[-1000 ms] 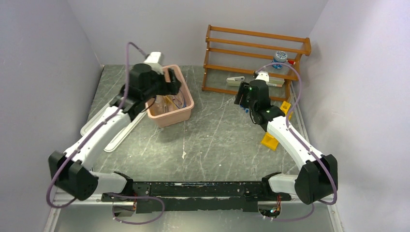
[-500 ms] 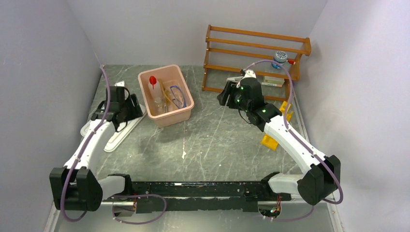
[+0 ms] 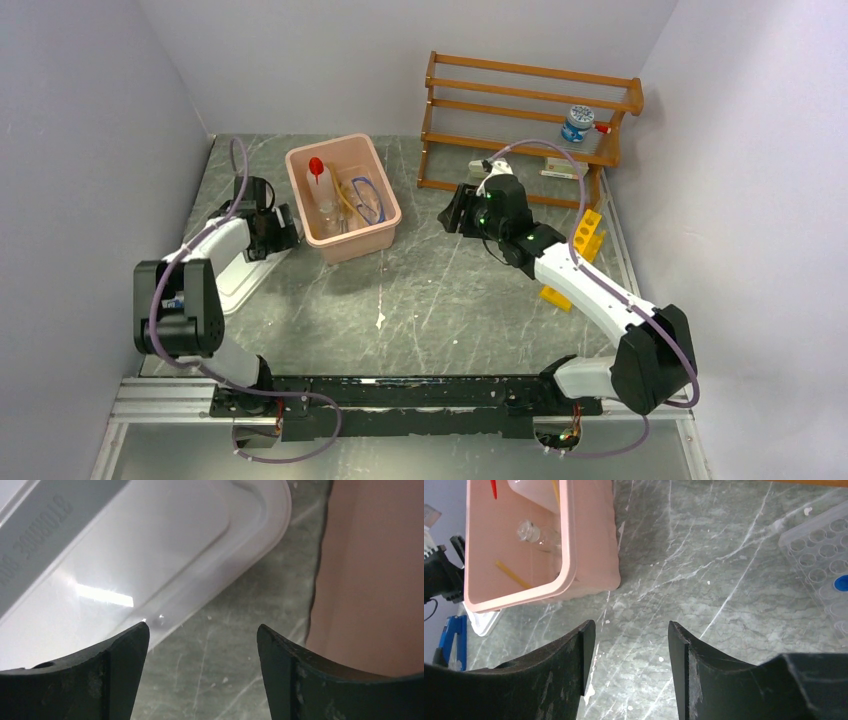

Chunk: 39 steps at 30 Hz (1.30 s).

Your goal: Organize the chemistry lab equipment

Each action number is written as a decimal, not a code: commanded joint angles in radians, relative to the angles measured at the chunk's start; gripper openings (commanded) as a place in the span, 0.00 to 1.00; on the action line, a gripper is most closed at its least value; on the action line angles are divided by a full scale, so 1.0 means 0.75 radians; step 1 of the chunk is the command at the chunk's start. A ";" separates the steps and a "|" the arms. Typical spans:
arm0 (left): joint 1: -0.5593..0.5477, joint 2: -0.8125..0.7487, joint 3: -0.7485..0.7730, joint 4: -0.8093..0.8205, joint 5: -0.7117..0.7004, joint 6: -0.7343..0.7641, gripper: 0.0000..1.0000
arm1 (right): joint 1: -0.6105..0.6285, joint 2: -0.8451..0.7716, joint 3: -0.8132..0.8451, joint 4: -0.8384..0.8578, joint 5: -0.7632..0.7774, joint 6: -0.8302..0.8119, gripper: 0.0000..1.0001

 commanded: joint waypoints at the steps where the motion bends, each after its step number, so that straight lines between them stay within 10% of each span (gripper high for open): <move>1: 0.019 0.109 0.082 0.077 -0.024 0.073 0.83 | 0.006 0.006 -0.027 0.084 0.034 -0.065 0.58; 7: 0.017 0.196 0.076 0.065 -0.027 0.053 0.70 | 0.006 0.047 -0.011 0.097 0.081 -0.123 0.58; 15: 0.007 0.217 0.080 0.022 0.026 -0.060 0.14 | 0.006 0.094 0.025 0.119 0.076 -0.161 0.58; 19: -0.013 0.246 0.137 -0.019 0.026 -0.159 0.05 | 0.006 0.095 0.024 0.131 0.081 -0.174 0.57; 28: -0.071 0.291 0.222 -0.090 -0.017 -0.003 0.49 | 0.006 0.064 -0.009 0.131 0.103 -0.179 0.58; 39: -0.072 0.462 0.317 -0.070 -0.070 0.161 0.22 | 0.006 0.061 -0.009 0.132 0.109 -0.168 0.58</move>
